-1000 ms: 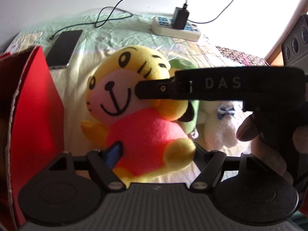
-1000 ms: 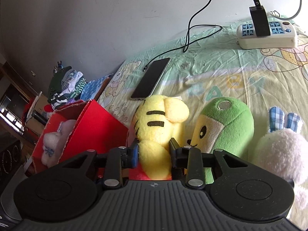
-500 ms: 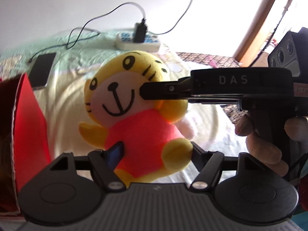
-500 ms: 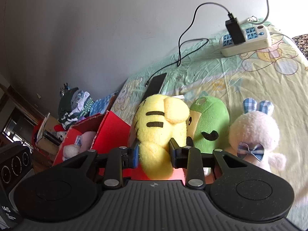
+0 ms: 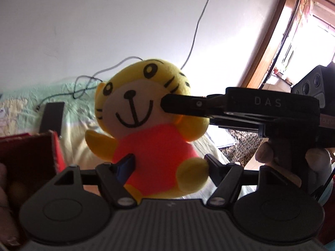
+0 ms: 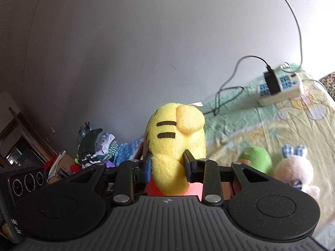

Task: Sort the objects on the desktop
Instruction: 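Carry the yellow tiger plush with the right gripper over the red box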

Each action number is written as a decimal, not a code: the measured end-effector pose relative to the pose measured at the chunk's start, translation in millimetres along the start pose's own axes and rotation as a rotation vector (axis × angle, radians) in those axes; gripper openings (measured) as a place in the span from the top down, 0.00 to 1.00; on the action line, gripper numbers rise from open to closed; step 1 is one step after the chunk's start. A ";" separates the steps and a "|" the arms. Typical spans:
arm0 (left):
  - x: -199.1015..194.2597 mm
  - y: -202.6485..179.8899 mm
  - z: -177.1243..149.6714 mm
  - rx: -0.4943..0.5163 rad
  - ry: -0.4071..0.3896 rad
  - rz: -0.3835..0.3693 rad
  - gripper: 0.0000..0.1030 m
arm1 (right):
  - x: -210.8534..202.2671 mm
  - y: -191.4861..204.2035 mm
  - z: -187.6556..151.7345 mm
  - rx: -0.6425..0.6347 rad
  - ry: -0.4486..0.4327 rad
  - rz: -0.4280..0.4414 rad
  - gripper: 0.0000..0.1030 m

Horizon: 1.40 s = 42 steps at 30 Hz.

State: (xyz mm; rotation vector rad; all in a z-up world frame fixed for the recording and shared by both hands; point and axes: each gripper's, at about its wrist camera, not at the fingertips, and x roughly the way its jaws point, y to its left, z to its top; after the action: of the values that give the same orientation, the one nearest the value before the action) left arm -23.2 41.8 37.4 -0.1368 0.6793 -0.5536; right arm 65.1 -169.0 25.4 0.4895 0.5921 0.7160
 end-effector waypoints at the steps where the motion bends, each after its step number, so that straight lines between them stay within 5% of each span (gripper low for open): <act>1: -8.5 6.1 1.2 -0.001 -0.013 0.002 0.30 | 3.4 8.8 -0.7 -0.006 -0.005 0.008 0.69; 13: -79.0 108.2 -8.5 -0.101 -0.050 0.040 0.32 | 77.5 97.5 -25.9 -0.057 0.049 -0.002 0.69; 27: -57.6 164.2 -45.4 -0.157 0.109 -0.038 0.32 | 130.7 126.5 -55.6 -0.055 0.203 -0.230 0.69; 42: -14.3 181.0 -42.7 -0.169 0.201 -0.112 0.32 | 164.2 127.6 -62.9 -0.147 0.277 -0.411 0.68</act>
State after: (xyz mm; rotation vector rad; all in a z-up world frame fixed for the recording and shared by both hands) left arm 20.5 205.2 -41.2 -0.2816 0.9185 -0.6227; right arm 65.3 46.9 1.6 0.1219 0.8625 0.4312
